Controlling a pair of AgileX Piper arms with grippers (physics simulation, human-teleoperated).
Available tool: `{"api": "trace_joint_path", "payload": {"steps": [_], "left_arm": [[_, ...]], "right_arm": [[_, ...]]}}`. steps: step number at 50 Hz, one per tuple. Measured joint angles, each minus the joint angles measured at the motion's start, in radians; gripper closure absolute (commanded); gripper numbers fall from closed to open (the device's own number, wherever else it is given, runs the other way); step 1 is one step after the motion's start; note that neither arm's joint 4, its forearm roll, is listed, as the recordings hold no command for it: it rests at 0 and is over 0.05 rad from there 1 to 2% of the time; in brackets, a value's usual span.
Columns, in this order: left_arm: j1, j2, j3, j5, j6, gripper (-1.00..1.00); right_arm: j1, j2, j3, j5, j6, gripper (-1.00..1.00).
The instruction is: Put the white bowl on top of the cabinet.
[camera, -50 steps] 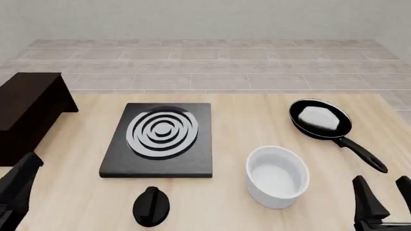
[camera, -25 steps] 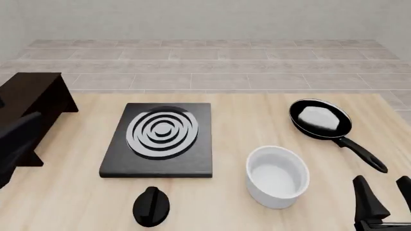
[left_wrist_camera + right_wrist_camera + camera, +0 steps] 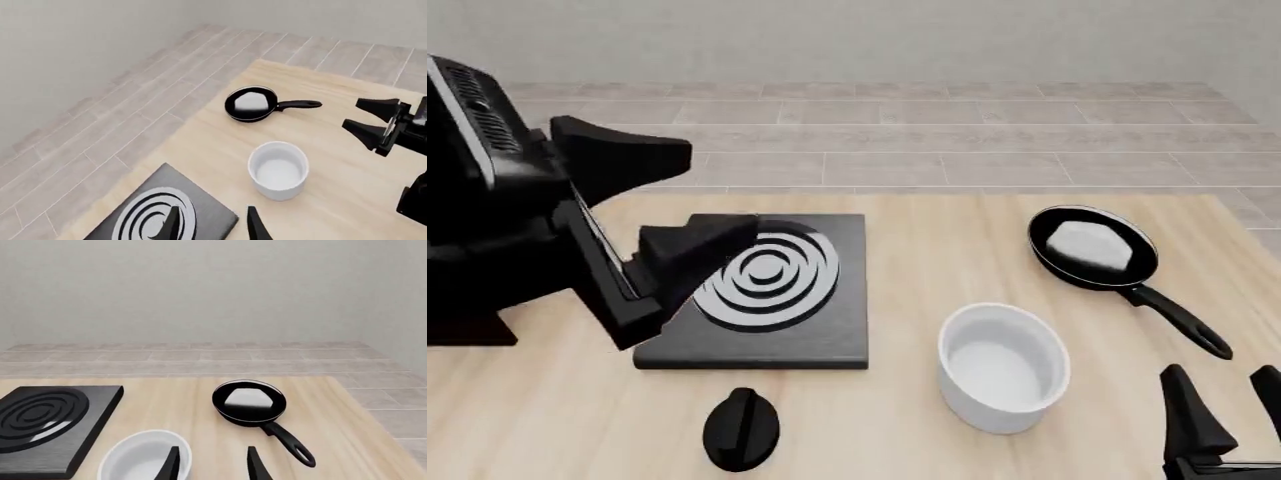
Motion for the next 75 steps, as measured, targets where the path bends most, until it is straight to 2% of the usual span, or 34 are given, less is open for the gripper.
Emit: {"api": "trace_joint_path", "payload": {"steps": [12, 29, 43, 62, 75], "left_arm": [[-0.157, 0.222, -0.115, -0.005, -0.014, -1.0], [-0.343, 0.497, -0.287, 0.062, -0.006, -1.0], [-0.445, 0.644, -0.341, 0.093, -0.016, -1.0], [-0.473, 0.789, -0.355, 0.07, -0.021, -1.0], [-0.425, 0.887, -0.333, 0.044, 0.057, -1.0]], "right_arm": [[0.0, -0.001, 0.0, -0.001, -0.001, -1.0], [0.0, 0.001, 0.001, -0.002, -0.001, -1.0], [0.001, 0.0, 0.001, -0.002, -0.001, -1.0], [0.001, 0.0, 0.001, -0.003, -0.002, -1.0], [0.001, 0.001, 0.002, -0.004, -0.001, -1.0]]}}
